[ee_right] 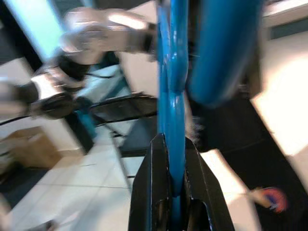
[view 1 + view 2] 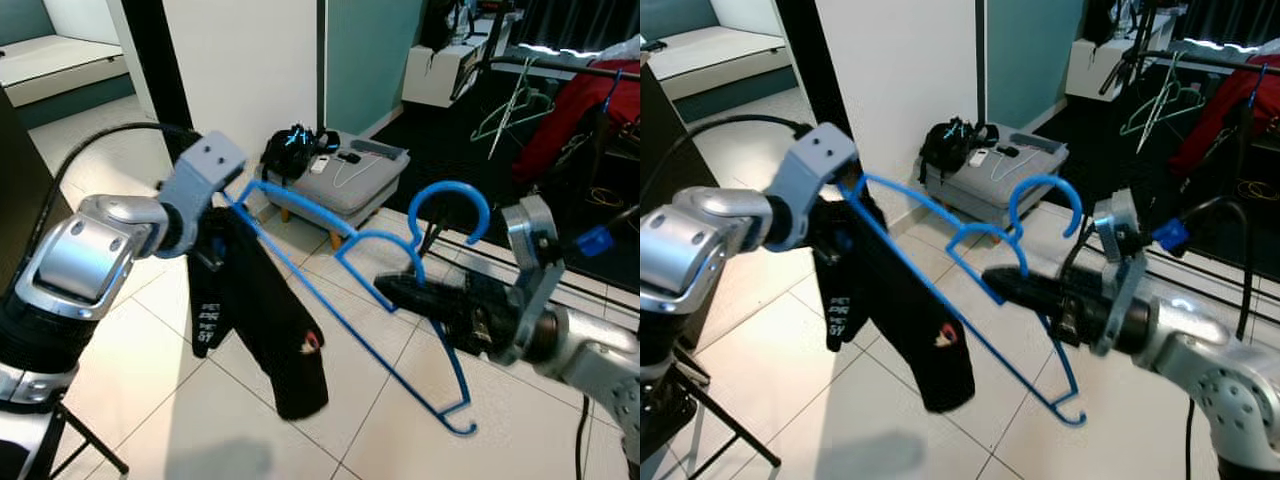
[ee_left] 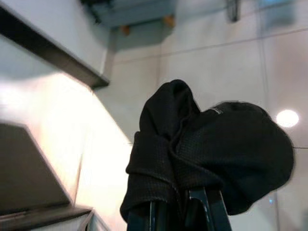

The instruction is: Hang hanger

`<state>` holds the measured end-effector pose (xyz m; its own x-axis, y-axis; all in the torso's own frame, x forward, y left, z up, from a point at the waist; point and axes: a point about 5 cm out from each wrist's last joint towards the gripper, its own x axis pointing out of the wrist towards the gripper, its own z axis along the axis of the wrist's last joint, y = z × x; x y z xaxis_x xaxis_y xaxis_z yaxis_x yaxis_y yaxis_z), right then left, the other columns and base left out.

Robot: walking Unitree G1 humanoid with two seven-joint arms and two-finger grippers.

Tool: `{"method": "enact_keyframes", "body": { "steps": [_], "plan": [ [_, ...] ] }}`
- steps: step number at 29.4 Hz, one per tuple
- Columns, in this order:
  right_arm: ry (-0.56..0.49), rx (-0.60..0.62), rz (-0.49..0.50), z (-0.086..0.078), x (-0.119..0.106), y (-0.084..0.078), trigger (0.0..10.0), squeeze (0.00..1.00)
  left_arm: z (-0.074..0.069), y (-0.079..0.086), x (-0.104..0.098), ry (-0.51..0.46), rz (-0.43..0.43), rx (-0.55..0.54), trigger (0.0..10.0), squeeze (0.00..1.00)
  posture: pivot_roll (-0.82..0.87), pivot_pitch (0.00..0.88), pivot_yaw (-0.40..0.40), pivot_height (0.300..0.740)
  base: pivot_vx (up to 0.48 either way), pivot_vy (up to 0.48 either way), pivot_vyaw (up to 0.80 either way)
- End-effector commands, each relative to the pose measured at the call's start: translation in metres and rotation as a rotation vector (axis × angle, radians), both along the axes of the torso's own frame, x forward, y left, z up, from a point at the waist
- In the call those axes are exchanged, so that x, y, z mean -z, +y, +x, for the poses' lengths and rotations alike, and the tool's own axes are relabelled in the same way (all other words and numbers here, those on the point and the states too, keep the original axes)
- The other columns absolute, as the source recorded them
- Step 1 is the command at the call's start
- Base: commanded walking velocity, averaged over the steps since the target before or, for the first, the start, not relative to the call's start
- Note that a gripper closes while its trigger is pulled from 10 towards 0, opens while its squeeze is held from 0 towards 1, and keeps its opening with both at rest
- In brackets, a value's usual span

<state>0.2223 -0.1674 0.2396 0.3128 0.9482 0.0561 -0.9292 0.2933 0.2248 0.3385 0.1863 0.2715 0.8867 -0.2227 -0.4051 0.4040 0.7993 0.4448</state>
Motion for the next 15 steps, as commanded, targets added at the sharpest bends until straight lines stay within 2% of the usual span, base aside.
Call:
{"method": "enact_keyframes", "body": {
  "steps": [1, 4, 7, 11, 15],
  "plan": [
    [-0.016, -0.059, -0.004, -0.008, -0.004, 0.004, 10.0, 0.0, 0.001, 0.006, -0.002, -0.017, 0.032, -0.034, 10.0, 0.0, -0.01, 0.032, 0.037, 0.74, 0.0, 0.0, 0.0],
    [0.058, -0.108, -0.144, -0.017, 0.014, 0.008, 10.0, 0.0, 0.004, 0.002, -0.008, -0.043, -0.027, -0.05, 10.0, 0.0, -0.01, 0.028, 0.033, 0.74, 0.0, 0.0, 0.0],
    [0.063, -0.106, -0.154, -0.017, 0.015, 0.008, 10.0, 0.0, 0.004, 0.001, -0.009, -0.045, -0.033, -0.049, 10.0, 0.0, -0.01, 0.028, 0.033, 0.74, 0.0, 0.0, 0.0],
    [0.107, -0.071, -0.252, -0.014, 0.027, 0.006, 10.0, 0.0, 0.005, -0.006, -0.018, -0.072, -0.104, -0.028, 10.0, 0.0, -0.01, 0.022, 0.03, 0.74, 0.0, 0.0, 0.0],
    [0.12, -0.04, -0.287, -0.011, 0.031, 0.003, 10.0, 0.0, 0.006, -0.004, -0.02, -0.08, -0.106, -0.035, 10.0, 0.0, -0.01, 0.021, 0.029, 0.74, 0.0, 0.0, 0.0]
  ]
}}
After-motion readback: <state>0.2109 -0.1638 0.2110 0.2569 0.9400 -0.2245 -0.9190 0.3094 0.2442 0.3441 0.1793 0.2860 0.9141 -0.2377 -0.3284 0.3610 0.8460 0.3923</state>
